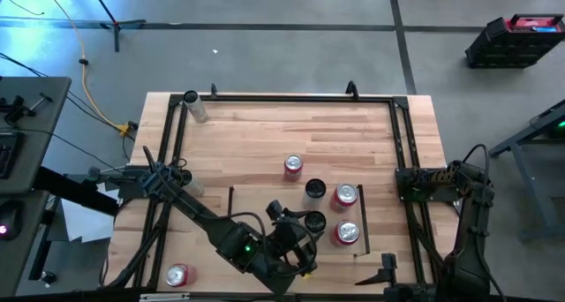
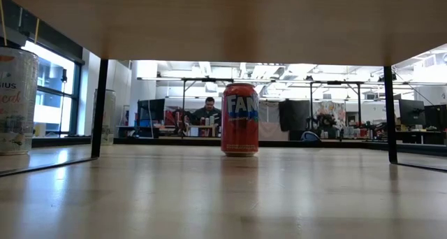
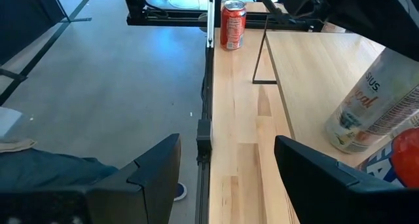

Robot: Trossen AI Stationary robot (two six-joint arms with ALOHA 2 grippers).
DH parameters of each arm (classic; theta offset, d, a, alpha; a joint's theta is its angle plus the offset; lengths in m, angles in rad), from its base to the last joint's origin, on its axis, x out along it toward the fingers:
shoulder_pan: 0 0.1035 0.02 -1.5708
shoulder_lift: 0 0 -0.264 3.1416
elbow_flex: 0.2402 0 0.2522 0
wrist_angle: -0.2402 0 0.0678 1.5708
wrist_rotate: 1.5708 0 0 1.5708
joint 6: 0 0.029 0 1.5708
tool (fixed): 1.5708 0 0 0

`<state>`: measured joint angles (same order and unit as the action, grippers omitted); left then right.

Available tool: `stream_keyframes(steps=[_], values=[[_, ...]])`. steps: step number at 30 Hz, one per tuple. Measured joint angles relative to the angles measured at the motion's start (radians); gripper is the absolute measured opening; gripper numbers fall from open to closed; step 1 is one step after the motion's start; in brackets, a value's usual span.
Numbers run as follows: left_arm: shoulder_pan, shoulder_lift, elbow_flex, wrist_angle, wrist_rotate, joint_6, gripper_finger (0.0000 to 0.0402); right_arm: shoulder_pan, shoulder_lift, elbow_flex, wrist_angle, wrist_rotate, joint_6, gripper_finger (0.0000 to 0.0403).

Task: Place canned beverage on shelf
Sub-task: Put the bottom white yellow soda can on the shelf aligned with the white yellow soda can

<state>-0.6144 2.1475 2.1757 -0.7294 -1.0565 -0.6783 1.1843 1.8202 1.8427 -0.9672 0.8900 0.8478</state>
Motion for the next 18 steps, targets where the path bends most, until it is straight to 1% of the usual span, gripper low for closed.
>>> stream_keyframes(steps=[4, 11, 13, 18], values=[[0.000, 0.000, 0.001, -0.005, 0.004, -0.024, 0.0264, 0.000, 0.000, 0.000, 0.000, 0.000, 0.000, 0.0232], [0.000, 0.000, 0.002, -0.006, 0.012, -0.025, 0.0267, 0.000, 0.000, 0.000, 0.000, -0.002, 0.000, 0.0232], [0.000, -0.001, 0.002, -0.005, 0.028, -0.024, 0.0276, 0.000, 0.000, 0.000, 0.000, -0.007, 0.000, 0.0232], [0.000, -0.001, 0.002, -0.005, 0.038, -0.026, 0.0312, 0.000, 0.000, 0.000, 0.000, -0.010, 0.000, 0.0232]])
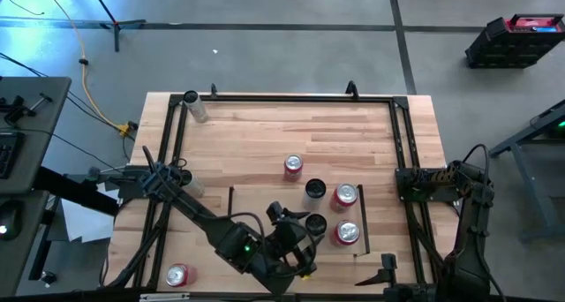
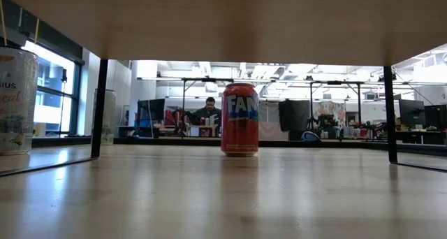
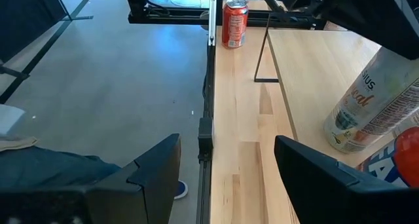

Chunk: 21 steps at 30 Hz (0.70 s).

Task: Place canned beverage on shelf
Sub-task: Put the bottom white yellow soda can on the shelf aligned with the white yellow soda can

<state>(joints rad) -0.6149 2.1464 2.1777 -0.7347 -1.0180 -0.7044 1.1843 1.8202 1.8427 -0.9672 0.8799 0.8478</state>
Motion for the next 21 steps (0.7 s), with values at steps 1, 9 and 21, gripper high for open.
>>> stream_keyframes(steps=[1, 9, 21], values=[[0.000, 0.000, 0.000, 0.000, 0.000, 0.000, 0.0317, 0.000, 0.000, 0.000, 0.000, 0.000, 0.000, 0.0232], [-0.002, -0.002, 0.000, 0.004, -0.002, 0.019, 0.0322, 0.000, 0.000, 0.000, 0.000, 0.000, 0.000, 0.0232], [-0.024, -0.015, 0.000, 0.108, -0.008, 0.133, 0.0322, 0.000, 0.000, 0.000, 0.000, 0.000, 0.016, 0.0232]])
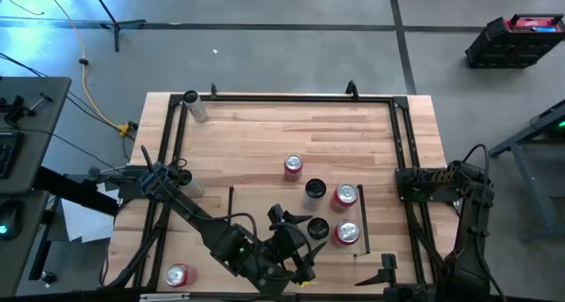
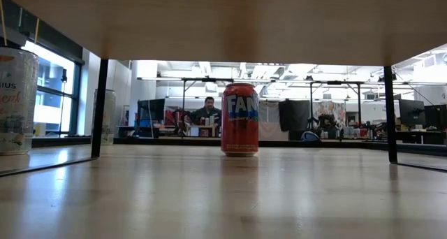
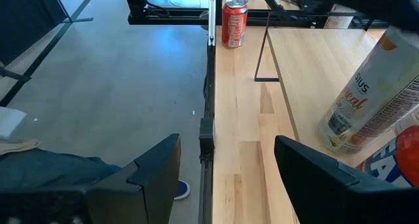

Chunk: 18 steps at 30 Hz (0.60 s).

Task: Place canned beverage on shelf
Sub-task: Put the bottom white yellow soda can on the shelf aligned with the white yellow soda can

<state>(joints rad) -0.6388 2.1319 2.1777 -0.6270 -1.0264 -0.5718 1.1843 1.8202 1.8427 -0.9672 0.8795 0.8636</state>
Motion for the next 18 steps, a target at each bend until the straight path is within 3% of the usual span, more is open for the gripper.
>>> stream_keyframes(steps=[12, 18], values=[[-0.043, -0.040, 0.000, -0.003, -0.006, 0.095, 0.0321, 0.000, 0.000, 0.000, 0.000, 0.006, 0.011, 0.0232], [-0.110, -0.072, 0.000, -0.005, -0.091, 0.150, 0.0321, -0.015, 0.000, 0.000, 0.000, 0.132, -0.051, 0.0232]])
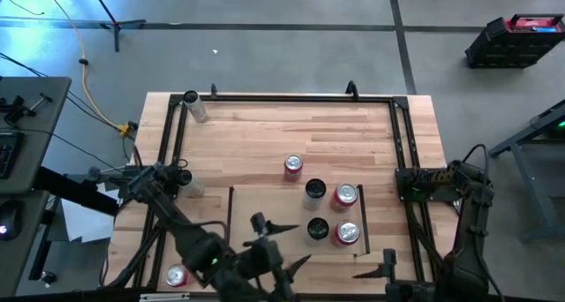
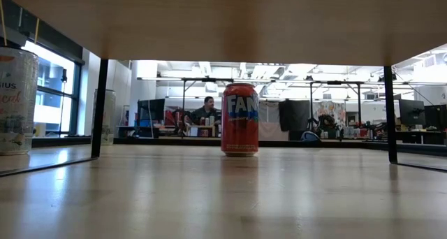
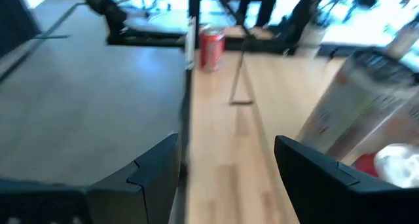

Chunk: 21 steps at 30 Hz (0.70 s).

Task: Place canned beverage on shelf
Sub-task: Put the bottom white yellow soda can on the shelf aligned with the white yellow soda can

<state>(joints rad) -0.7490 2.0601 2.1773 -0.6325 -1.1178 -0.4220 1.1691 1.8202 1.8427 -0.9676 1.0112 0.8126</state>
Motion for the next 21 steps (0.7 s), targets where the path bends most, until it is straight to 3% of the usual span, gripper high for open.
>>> stream_keyframes(steps=[8, 17, 21], values=[[-0.061, 0.015, 0.000, -0.087, -0.011, -0.090, 0.0321, -0.095, 0.000, 0.000, -0.015, 0.096, -0.085, 0.0232], [-0.088, 0.025, -0.002, -0.195, 0.016, -0.230, 0.0321, -0.211, 0.000, 0.011, -0.045, -0.008, -0.080, 0.0232], [-0.103, 0.025, -0.002, -0.208, 0.008, -0.229, 0.0321, -0.192, 0.000, 0.037, -0.045, 0.027, -0.097, 0.0232]])
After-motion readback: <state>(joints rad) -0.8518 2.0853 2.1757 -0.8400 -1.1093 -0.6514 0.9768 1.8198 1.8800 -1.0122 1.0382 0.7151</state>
